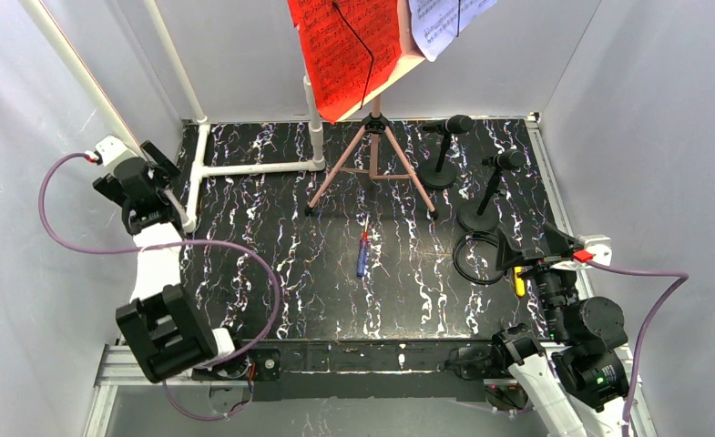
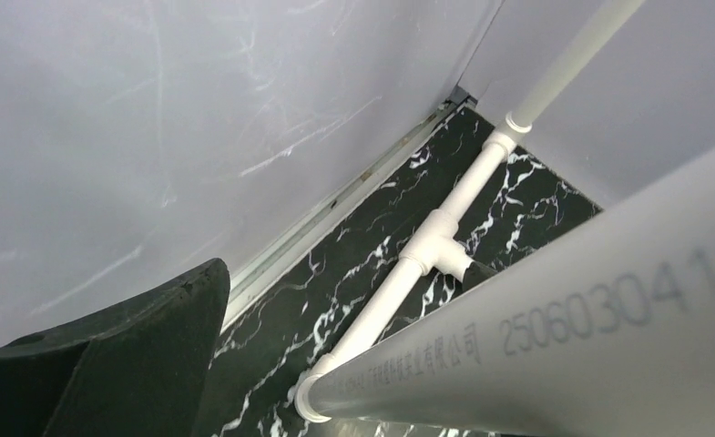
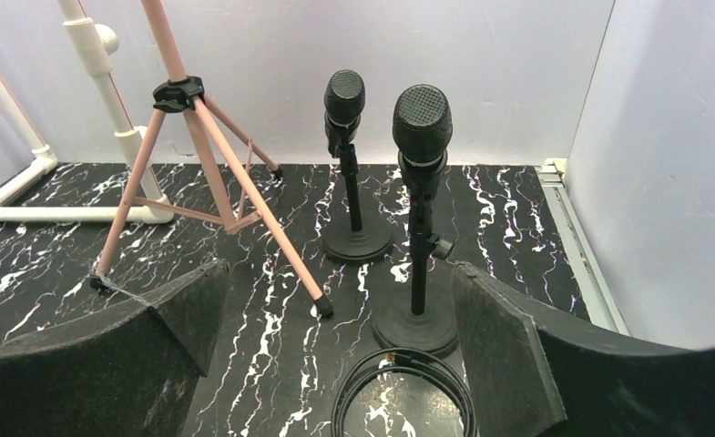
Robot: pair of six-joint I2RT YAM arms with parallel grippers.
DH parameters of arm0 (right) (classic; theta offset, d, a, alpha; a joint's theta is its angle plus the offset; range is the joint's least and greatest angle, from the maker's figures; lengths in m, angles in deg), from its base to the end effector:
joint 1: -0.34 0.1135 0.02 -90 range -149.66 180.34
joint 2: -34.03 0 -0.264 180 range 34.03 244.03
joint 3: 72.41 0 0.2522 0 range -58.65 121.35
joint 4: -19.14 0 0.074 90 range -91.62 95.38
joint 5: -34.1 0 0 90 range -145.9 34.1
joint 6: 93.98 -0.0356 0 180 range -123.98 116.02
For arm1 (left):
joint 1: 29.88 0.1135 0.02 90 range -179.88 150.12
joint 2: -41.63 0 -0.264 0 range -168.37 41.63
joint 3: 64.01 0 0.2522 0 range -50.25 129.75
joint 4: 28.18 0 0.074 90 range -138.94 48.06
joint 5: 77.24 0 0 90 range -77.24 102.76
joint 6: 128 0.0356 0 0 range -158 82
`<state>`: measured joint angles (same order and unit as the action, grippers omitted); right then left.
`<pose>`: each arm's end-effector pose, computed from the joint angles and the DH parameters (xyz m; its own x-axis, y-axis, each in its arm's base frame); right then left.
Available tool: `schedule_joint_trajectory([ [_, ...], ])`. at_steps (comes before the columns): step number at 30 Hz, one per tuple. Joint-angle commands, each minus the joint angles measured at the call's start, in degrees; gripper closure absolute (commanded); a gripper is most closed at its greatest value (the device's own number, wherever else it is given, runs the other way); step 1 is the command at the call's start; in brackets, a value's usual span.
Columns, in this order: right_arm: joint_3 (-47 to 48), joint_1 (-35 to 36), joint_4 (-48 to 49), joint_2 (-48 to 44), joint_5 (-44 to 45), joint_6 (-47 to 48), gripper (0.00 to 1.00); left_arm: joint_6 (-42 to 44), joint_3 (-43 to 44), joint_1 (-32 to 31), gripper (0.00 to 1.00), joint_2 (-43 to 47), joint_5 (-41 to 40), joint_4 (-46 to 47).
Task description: Pack up the instrument practice props
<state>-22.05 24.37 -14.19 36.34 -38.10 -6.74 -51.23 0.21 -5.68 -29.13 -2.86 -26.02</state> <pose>0.0311 0.0019 0.3391 0.2261 0.1510 -0.9623 -0.1287 0.9839 0.1242 0.2620 0.1282 0.3258 0.0786 -0.2063 -0.9753 -0.6386 0.7408 -0.2082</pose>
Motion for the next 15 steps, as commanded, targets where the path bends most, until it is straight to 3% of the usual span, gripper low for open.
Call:
schedule_joint_trajectory([
  [1, 0.15, 0.40, 1.86, -0.40, -0.68, 0.39, 0.01, 0.89, 6.95, 2.47, 0.02, -6.19, 5.22, 2.09],
  [8, 0.35, 0.43, 1.76, 0.99, -1.82, 0.83, 0.01, 3.54, 13.10, 3.61, 0.02, -12.77, 8.75, 1.39],
  [15, 0.71, 0.41, 1.45, 2.21, -2.28, 0.92, 0.01, 3.01, 10.12, 3.57, 0.02, -6.98, 8.96, 0.60],
])
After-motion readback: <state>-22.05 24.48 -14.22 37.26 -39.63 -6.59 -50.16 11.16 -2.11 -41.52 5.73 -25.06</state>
